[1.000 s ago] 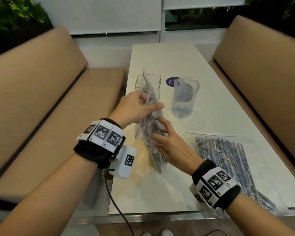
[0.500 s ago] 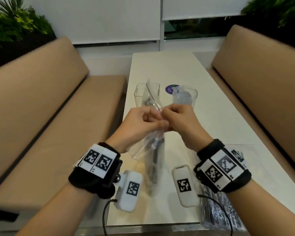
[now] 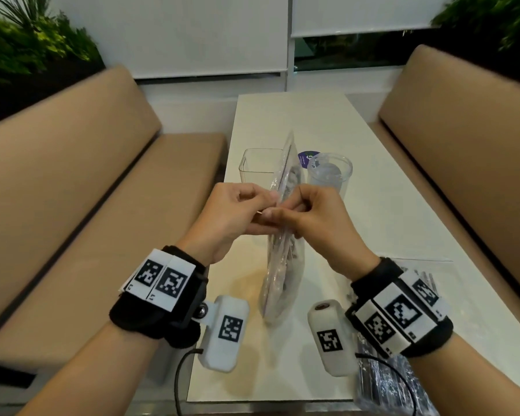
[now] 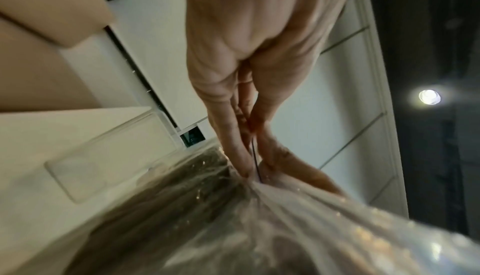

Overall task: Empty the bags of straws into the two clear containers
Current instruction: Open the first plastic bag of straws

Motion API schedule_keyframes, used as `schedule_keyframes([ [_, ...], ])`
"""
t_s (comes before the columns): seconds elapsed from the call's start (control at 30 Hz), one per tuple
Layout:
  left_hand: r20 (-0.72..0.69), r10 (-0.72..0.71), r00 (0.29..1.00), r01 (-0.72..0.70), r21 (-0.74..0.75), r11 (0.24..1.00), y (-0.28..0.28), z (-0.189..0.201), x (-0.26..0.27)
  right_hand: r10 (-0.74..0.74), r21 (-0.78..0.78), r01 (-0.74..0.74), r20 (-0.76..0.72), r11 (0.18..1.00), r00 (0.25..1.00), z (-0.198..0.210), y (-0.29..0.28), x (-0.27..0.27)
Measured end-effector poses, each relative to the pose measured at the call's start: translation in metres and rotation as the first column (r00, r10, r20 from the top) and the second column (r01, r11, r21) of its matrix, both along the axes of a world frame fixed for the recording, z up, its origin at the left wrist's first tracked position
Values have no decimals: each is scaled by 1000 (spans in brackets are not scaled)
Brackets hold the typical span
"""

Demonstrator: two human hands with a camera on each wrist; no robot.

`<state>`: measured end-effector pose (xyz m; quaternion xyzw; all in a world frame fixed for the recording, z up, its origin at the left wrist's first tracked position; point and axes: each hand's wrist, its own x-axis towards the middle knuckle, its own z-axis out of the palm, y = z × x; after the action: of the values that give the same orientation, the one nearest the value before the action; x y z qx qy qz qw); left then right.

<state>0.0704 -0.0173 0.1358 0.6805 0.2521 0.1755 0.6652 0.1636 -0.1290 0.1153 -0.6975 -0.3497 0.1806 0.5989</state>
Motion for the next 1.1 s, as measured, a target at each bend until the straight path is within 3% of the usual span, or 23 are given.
schedule_keyframes([
  [0.13, 11, 7, 1000, -7, 12, 1000, 1, 2, 1, 65, 34, -60, -154, 998, 986, 1, -4, 7],
  [0.27, -10, -71, 997, 72, 113, 991, -7, 6, 2, 95, -123, -110, -123, 986, 988, 11, -5, 15],
  [0.37, -36, -104, 994, 108, 116, 987, -10, 10, 2, 215, -45, -232, -243, 972, 946, 14, -9, 22],
  [0.43, -54, -17, 998, 29, 245, 969, -16, 8, 6, 196, -25, -209, -249, 978, 949, 12, -8, 19],
  [0.47, -61, 58, 996, -30, 391, 920, -19, 4, 9, 163, -31, -175, -228, 984, 960, 10, -6, 17],
  [0.53, -39, 198, 979, -121, 672, 731, -21, -2, 16, 76, -22, -81, -184, 996, 980, 6, -2, 14],
  [0.6, -14, 274, 962, -153, 801, 578, -13, -4, 15, -19, 25, 24, -190, 999, 982, 4, -5, 17],
  [0.67, 20, 268, 963, -167, 826, 539, 4, -3, 9, -55, 55, 67, -186, 996, 981, 3, -12, 23],
  [0.73, 4, 146, 989, -87, 821, 565, 10, 0, 2, -46, 44, 53, -151, 998, 987, 5, -16, 24],
  [0.83, -206, -29, 978, 178, 753, 633, -4, 4, 4, 3, 2, -3, -88, 1000, 996, 10, -9, 17],
  [0.93, -301, -49, 952, 255, 697, 670, -10, 2, 9, 7, -130, 5, 90, 991, 996, 15, -6, 17],
  [0.97, -301, 7, 954, 228, 738, 635, -4, 4, 4, -41, -170, 76, 201, 982, 979, 18, -13, 23],
  [1.03, -212, 142, 967, 122, 873, 473, 18, 11, -15, -202, -169, 294, 416, 941, 887, 25, -34, 43],
  [1.1, -145, 148, 978, 77, 917, 392, 33, 17, -40, -298, -140, 402, 468, 905, 832, 34, -60, 58],
])
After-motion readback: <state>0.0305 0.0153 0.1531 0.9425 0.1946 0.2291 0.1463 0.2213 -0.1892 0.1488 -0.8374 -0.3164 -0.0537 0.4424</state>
